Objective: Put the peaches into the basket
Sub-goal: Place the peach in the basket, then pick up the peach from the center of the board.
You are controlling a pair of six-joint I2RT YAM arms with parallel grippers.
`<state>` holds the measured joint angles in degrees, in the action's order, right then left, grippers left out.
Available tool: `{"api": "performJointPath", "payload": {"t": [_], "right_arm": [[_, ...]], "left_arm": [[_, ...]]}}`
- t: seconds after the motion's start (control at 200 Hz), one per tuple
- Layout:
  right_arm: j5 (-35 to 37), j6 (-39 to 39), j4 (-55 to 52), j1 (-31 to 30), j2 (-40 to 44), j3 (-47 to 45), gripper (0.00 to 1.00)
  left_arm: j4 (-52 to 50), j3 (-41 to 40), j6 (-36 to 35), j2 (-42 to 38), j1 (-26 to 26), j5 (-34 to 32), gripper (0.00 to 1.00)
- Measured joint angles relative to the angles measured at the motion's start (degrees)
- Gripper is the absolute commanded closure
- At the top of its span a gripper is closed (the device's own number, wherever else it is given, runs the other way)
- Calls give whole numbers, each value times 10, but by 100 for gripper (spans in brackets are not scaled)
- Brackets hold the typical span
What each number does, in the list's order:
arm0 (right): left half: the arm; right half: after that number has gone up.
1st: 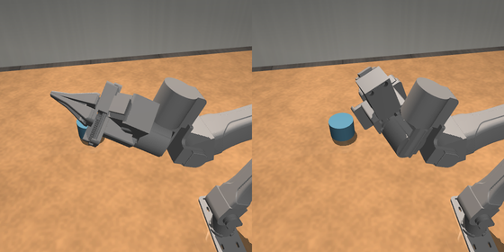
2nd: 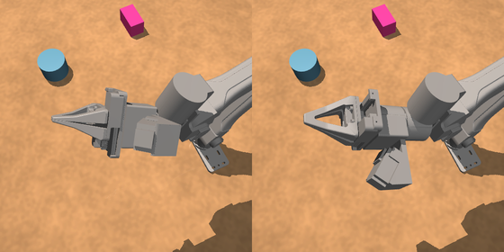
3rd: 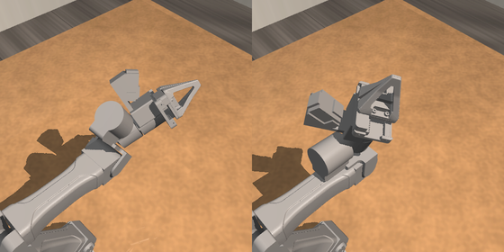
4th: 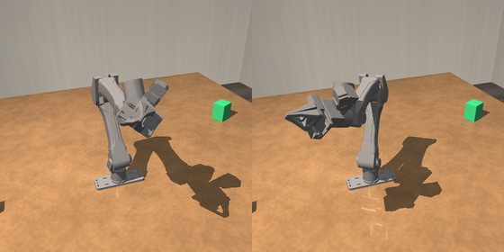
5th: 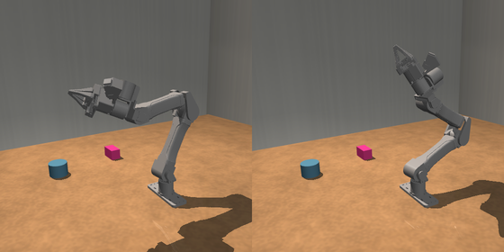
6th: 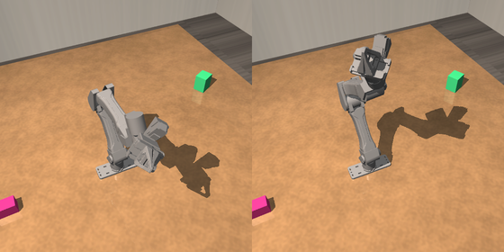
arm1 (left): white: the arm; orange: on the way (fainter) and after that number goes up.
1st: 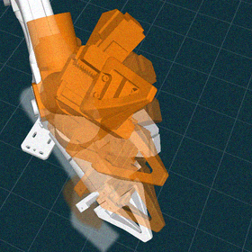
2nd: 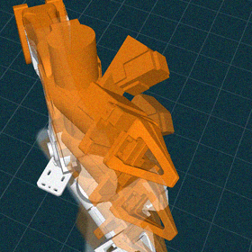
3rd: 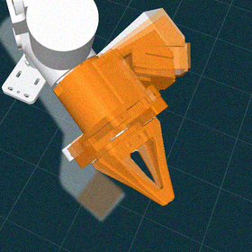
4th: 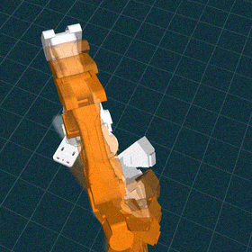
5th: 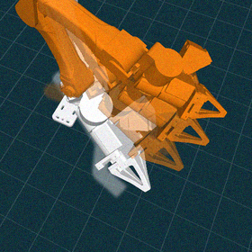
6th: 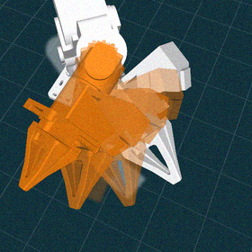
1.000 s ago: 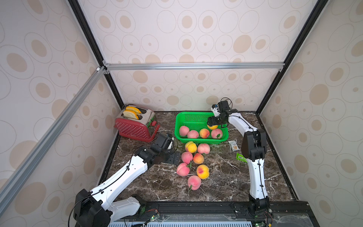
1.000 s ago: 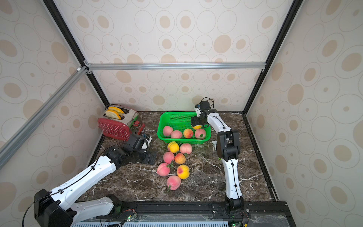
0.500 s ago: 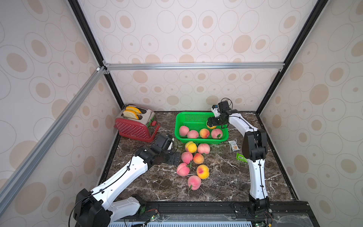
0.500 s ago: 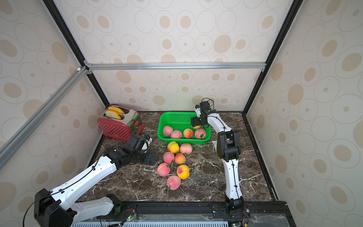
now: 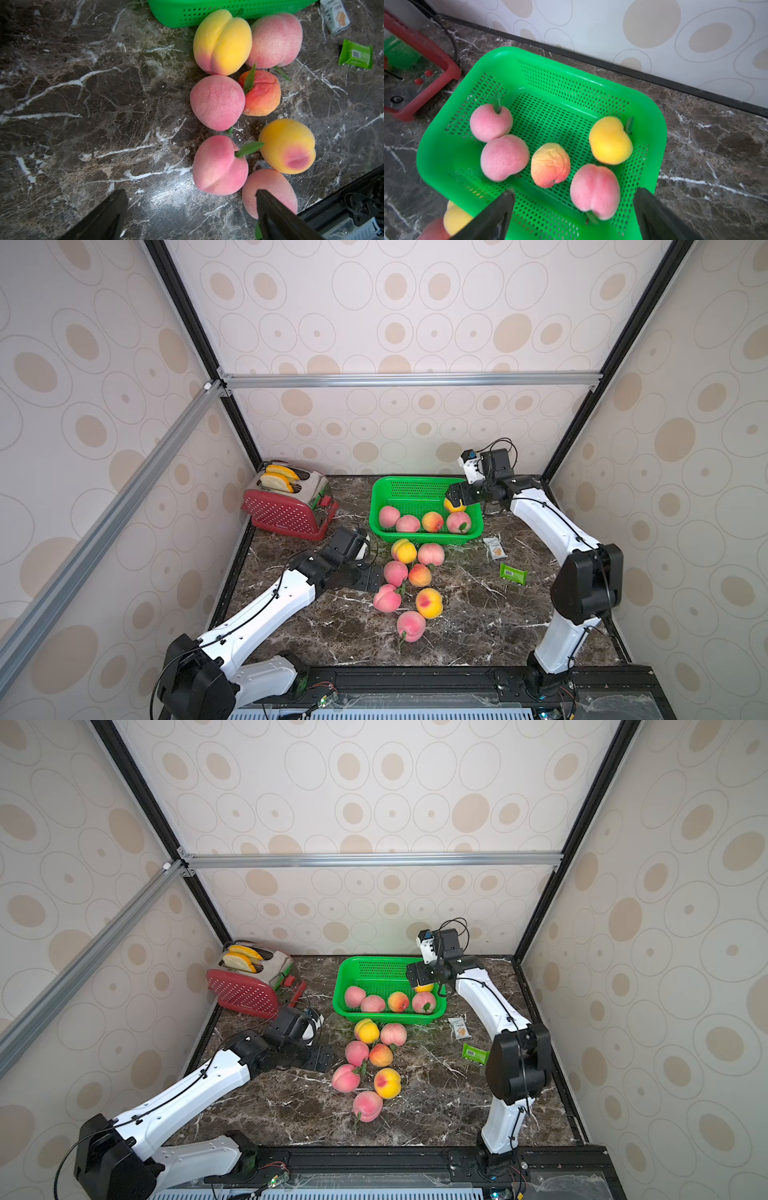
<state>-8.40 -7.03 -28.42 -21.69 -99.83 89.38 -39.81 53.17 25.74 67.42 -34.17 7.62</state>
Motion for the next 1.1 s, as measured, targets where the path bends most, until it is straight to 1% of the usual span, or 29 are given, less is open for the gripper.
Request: {"api": "performJointPath", "payload": {"t": [0.135,0.25,0.506,0.581,0.691,0.791,0.916,1.097], "right_arm": [[12,-3,15,-29,97,-136,5],[23,-26,26,-57,191,-250,5],[48,-97,42,-138,379,-407,4],[61,-123,33,-175,410,-433,3],[91,-158,25,-238,436,-453,3],[116,-190,25,-283,459,-471,3],[139,-216,18,-303,478,-492,2],[156,-236,6,-326,489,-496,2]], "left_arm": [[1,-2,0,0,0,1,1],[3,-2,2,0,-1,4,1],[20,-11,6,9,-11,10,1],[21,-15,7,14,-20,6,1],[30,-15,10,23,-33,-3,1],[47,-15,17,35,-43,-7,1],[66,-21,22,51,-55,-7,1],[76,-28,24,62,-65,-12,1]]}}
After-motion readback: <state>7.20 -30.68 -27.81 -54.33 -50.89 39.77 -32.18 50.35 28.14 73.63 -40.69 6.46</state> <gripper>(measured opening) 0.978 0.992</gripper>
